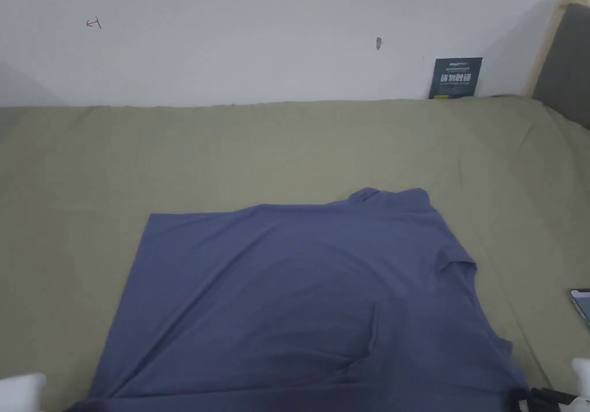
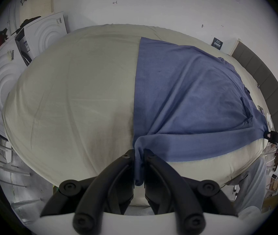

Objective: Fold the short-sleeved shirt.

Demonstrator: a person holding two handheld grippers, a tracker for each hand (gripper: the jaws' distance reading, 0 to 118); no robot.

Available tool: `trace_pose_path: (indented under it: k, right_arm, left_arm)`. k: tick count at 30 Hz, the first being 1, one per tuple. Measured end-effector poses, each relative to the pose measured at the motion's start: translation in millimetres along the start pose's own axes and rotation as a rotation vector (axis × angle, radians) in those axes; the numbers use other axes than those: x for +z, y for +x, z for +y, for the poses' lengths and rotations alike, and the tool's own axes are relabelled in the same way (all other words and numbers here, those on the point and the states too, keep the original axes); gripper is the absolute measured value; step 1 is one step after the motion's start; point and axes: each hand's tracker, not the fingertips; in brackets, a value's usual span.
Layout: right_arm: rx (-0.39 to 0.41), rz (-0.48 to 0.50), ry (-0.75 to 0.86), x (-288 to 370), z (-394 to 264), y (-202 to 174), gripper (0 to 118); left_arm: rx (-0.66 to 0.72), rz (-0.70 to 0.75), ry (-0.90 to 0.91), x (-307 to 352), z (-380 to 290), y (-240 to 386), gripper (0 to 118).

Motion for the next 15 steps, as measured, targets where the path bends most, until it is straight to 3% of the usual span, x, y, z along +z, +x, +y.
trace_pose_path:
  k: [15]
  right_arm:
    - [-0.007, 0.022, 0.068, 7, 111, -31, 6]
  left_arm:
    - [-0.027, -0.022, 0.119, -15, 114, 15, 9]
